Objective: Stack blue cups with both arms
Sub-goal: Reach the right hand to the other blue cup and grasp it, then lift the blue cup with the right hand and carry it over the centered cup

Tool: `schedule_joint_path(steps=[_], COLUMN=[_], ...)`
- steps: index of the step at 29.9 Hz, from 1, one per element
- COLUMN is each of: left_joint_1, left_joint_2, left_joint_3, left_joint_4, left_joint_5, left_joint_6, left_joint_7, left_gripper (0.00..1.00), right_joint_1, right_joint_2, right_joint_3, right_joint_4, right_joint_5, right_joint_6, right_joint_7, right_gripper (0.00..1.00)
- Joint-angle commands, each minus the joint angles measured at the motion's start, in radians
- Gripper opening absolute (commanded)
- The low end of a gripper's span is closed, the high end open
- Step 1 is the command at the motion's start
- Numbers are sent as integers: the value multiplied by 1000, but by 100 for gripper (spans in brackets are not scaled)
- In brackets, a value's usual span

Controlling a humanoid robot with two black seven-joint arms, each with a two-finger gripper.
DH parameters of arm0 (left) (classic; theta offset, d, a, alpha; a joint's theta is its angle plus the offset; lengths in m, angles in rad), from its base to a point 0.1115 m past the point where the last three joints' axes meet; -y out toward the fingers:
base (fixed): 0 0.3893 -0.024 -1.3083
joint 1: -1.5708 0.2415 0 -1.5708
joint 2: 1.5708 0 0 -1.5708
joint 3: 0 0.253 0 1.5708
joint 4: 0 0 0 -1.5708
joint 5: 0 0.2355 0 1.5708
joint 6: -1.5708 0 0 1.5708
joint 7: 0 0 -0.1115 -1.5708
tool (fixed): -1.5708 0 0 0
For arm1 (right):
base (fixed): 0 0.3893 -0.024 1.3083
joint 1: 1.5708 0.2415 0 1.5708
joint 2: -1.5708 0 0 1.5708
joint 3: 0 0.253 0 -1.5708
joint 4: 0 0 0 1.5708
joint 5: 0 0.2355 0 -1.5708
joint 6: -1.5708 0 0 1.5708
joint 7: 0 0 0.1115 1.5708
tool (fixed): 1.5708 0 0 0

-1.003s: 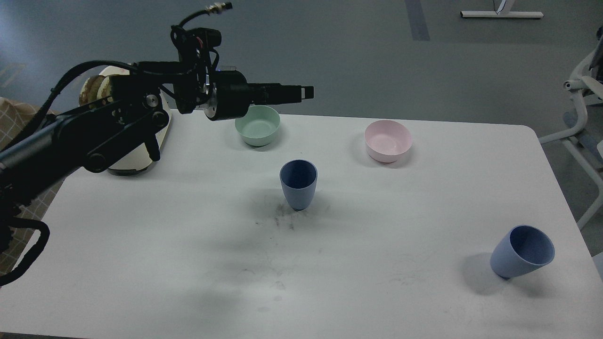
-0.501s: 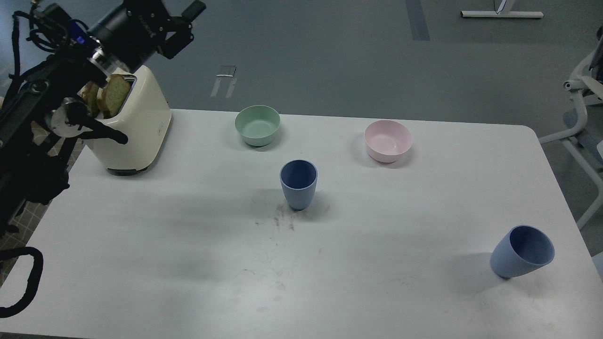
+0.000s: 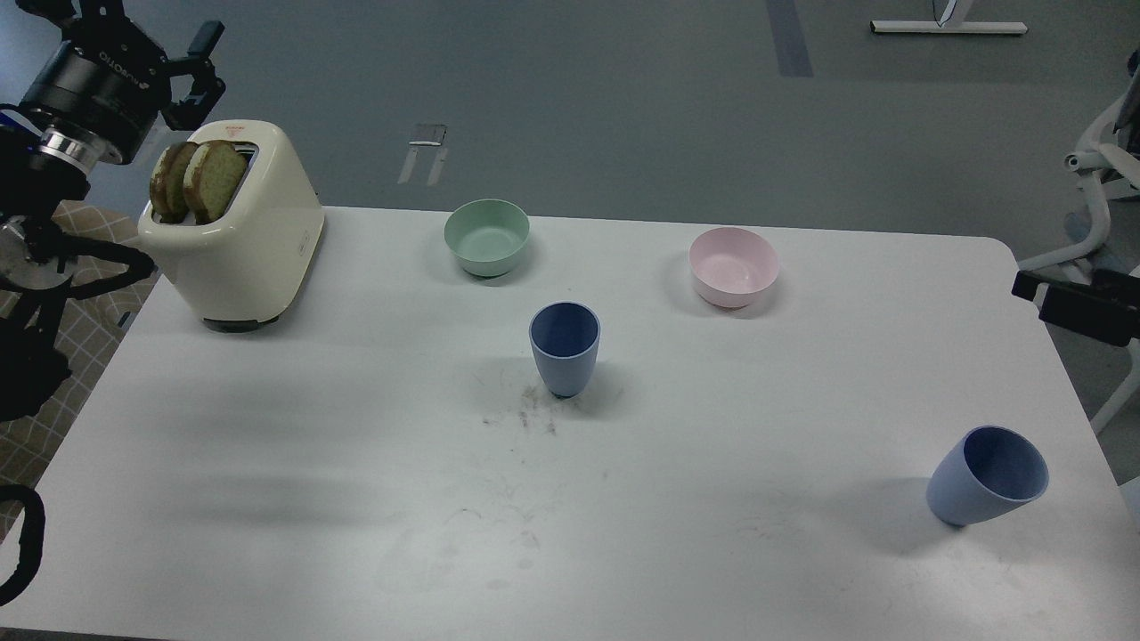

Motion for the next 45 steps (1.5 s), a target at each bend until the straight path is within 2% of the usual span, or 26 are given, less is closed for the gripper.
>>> schedule_joint_path(steps=[1,10,22,23,24,26,27,28,34,38,40,43,45], left_joint_1=[4,5,24,24,25,25,25,25,25,25,25,25,24], left_joint_2=[0,2,-3,-3,-3,-3,-3,-3,-12,-15,-15,-17,-17], left_joint_3=[-1,13,25,26,25,25,25,25,25,26,26,26,26], left_joint_4=[-1,-13,-13,-13,-13,-13,-13,-13,-13,-13,-13,-13,-13], left_joint_5=[0,1,4,4,4,4,3,3,4,6,6,7,9], left_joint_6=[0,0,0,0,0,0,0,0,0,0,0,0,0], left_joint_7=[-1,5,4,4,4,4,4,4,4,5,5,5,5], left_gripper=[98,98,98,98,98,98,98,98,98,98,98,98,98], right_joint_1=[-44,-237,-255,-255,-255,-255,-255,-255,-252,-249,-248,-246,-246], right_joint_2=[0,3,58,58,58,58,60,60,81,98,104,109,110], right_joint_3=[-3,-1,-6,-6,-9,-9,-9,-12,-26,-26,-26,-26,-26], right_joint_4=[4,3,0,0,0,0,0,0,0,-2,-2,-2,-2], right_joint_5=[-51,-124,-125,-125,-127,-131,-145,-156,-179,-179,-177,-177,-177], right_joint_6=[0,0,0,0,0,0,0,0,0,0,0,0,0], right_joint_7=[0,0,-1,-1,-1,-3,-7,-9,-12,-24,-30,-33,-35], right_gripper=[100,97,92,89,79,67,54,49,38,23,19,0,0])
